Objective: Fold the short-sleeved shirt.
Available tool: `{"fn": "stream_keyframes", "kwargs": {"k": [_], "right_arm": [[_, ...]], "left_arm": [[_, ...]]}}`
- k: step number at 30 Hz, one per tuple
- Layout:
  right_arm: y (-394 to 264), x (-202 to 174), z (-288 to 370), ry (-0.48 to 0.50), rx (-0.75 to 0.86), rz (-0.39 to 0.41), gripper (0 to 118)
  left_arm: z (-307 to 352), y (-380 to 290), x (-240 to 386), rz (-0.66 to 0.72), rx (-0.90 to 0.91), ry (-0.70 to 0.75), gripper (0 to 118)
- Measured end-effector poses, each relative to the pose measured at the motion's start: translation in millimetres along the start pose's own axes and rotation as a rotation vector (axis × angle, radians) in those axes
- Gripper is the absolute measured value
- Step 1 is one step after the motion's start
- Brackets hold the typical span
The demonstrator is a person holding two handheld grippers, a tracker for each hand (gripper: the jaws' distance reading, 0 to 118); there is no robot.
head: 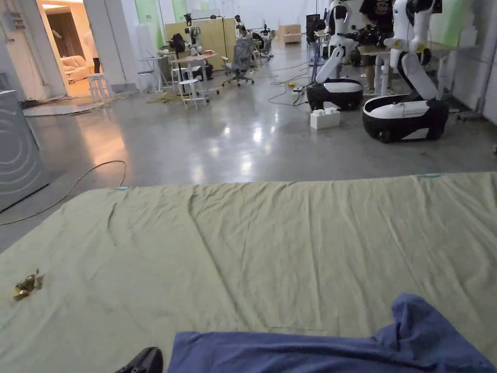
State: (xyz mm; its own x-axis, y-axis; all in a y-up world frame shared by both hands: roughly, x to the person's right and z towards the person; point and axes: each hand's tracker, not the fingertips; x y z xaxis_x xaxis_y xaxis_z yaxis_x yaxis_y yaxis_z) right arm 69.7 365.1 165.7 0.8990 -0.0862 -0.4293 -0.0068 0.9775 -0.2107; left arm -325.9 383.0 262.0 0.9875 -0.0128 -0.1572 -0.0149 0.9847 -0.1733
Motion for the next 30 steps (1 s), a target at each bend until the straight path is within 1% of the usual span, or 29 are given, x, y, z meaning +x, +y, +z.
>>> {"fn": "stream_keyframes", "kwargs": {"k": [2,4,5,6,7,8,9,10,12,14,16,18,20,21,23,24,25,26,27,28,30], "right_arm": [[-8.6,5.9,-5.8,0.001,-0.030,-0.032,0],[-17.3,11.9,-13.0,0.002,-0.085,-0.064,0],[-22.4,15.6,-13.8,0.002,-0.082,-0.060,0],[-27.7,19.4,-14.7,-0.001,-0.093,-0.059,0],[-32.3,23.0,-16.2,-0.006,-0.110,-0.060,0],[-35.9,26.5,-17.9,-0.011,-0.127,-0.065,0],[-41.6,31.1,-19.9,-0.017,-0.151,-0.079,0],[-47.2,36.6,-22.5,-0.017,-0.183,-0.102,0],[-56.3,47.1,-27.6,-0.028,-0.219,-0.140,0],[-61.3,53.2,-33.4,-0.045,-0.256,-0.169,0],[-67.3,60.6,-37.8,-0.080,-0.269,-0.182,0],[-69.6,63.7,-41.3,-0.107,-0.283,-0.185,0],[-71.8,67.4,-44.1,-0.125,-0.292,-0.185,0],[-72.7,67.7,-44.9,-0.132,-0.295,-0.180,0],[-75.1,67.3,-48.1,-0.148,-0.315,-0.154,0],[-77.1,66.3,-49.8,-0.151,-0.322,-0.140,0],[-78.9,65.6,-50.9,-0.148,-0.332,-0.131,0],[-80.1,65.0,-52.6,-0.142,-0.337,-0.129,0],[-81.3,64.6,-56.0,-0.131,-0.345,-0.129,0],[-80.5,64.8,-62.3,-0.117,-0.356,-0.128,0],[-74.1,68.2,-78.6,-0.098,-0.365,-0.100,0]], "left_arm": [[-34.4,-10.3,-14.1,0.044,-0.074,-0.037,0],[-83.9,-20.8,-29.0,0.052,-0.215,-0.036,1],[-103.7,-27.0,-36.2,0.066,-0.242,-0.037,3],[-129.3,-35.1,-45.5,0.089,-0.268,-0.056,12],[-155.7,-43.1,-56.3,0.152,-0.292,-0.102,26],[-177.5,-50.0,-64.6,0.219,-0.338,-0.104,48],[-203.9,-59.3,-71.9,0.245,-0.393,-0.083,59],[-230.2,-71.5,-80.1,0.253,-0.428,-0.065,64],[-273.1,-91.1,-88.1,0.179,-0.508,0.036,74],[-305.0,-113.5,-95.3,0.164,-0.565,0.051,74],[-332.3,-136.4,-103.9,0.253,-0.643,0.101,74],[-350.0,-151.8,-108.6,0.265,-0.685,0.118,74],[-362.9,-161.2,-109.5,0.239,-0.752,0.136,72],[-368.6,-165.7,-108.3,0.226,-0.769,0.168,72],[-372.4,-167.6,-105.2,0.226,-0.758,0.171,70],[-373.3,-164.2,-101.9,0.210,-0.769,0.187,63],[-373.8,-159.3,-97.8,0.142,-0.781,0.182,51],[-372.3,-157.7,-93.8,0.088,-0.789,0.178,32],[-373.4,-155.9,-90.8,0.049,-0.804,0.165,17],[-375.4,-154.4,-89.4,0.073,-0.803,0.153,13],[-381.7,-157.1,-85.0,0.073,-0.834,0.155,12]]}}
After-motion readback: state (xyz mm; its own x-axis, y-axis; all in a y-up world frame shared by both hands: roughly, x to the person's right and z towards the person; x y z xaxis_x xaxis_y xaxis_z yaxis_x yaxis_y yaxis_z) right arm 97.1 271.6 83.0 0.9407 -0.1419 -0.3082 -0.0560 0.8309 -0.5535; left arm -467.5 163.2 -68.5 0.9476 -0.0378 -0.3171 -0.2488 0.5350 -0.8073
